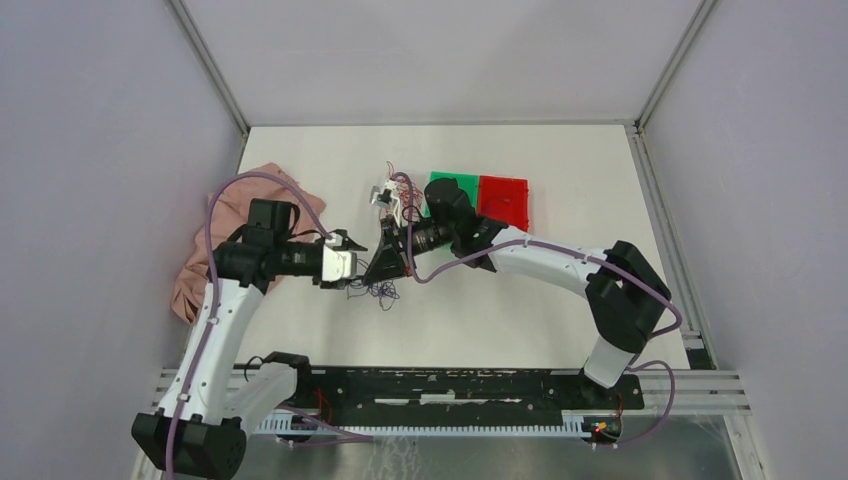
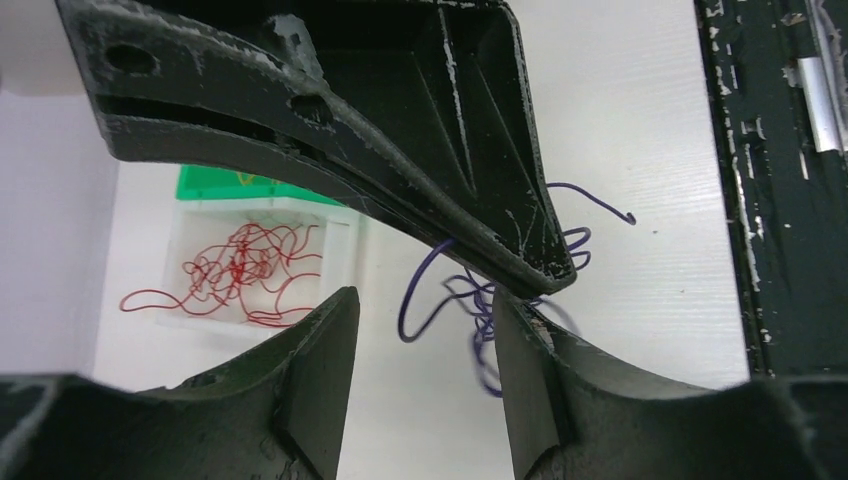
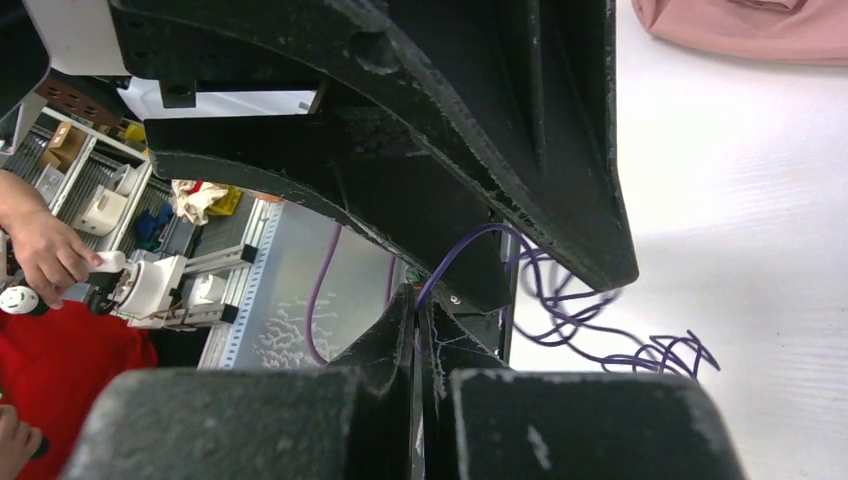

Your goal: Untangle the cables

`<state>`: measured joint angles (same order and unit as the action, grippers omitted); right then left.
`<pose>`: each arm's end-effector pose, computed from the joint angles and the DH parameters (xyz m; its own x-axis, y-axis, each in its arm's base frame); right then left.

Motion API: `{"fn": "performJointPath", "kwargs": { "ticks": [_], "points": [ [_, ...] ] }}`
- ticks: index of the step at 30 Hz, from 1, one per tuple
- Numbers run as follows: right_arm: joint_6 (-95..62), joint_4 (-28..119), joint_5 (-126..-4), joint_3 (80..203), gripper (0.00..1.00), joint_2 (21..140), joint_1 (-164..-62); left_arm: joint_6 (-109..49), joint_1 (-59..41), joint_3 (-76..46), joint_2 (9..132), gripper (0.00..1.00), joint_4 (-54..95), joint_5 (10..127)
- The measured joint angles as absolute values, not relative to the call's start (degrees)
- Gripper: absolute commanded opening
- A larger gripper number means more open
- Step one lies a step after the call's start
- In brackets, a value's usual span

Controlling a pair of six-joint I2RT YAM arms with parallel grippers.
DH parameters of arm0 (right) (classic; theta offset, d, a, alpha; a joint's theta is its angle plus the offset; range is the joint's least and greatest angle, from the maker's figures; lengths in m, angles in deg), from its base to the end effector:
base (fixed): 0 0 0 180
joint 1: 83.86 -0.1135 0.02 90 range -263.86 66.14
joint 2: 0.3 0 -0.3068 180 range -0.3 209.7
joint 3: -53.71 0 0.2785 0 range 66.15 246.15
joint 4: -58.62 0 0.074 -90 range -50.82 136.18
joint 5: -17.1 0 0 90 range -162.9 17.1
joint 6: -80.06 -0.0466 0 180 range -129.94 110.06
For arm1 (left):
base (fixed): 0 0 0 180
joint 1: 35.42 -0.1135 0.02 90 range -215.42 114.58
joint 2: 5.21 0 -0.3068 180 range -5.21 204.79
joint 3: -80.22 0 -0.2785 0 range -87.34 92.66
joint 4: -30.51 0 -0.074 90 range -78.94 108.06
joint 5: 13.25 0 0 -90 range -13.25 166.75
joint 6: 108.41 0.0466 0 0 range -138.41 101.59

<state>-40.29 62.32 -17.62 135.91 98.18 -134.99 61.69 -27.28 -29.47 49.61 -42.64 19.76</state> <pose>0.2405 0.3594 0.3170 -0.5964 -0.2813 -0.7518 -0.7481 -0.1449 0.6476 0.1576 -0.0620 0.3547 0.3696 0.4893 -0.7899 0.9135 -0.0360 0.4052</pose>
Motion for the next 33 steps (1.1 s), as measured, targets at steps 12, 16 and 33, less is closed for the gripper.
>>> {"fn": "performJointPath", "kwargs": {
  "ticks": [12,16,33],
  "points": [
    [-43.44,63.72,-15.04,136.45,0.09,99.80,-134.99,59.67,-26.07,-30.96,47.12,0.10,-35.26,21.18],
    [-44.79,65.25,-15.52,136.41,0.16,99.80,-134.97,58.04,-25.92,-30.94,47.03,0.03,-34.47,21.16],
    [-68.22,103.08,-28.26,130.86,0.23,107.99,-137.72,18.69,-24.46,-29.69,44.13,0.03,-6.30,25.95]
  ]
}}
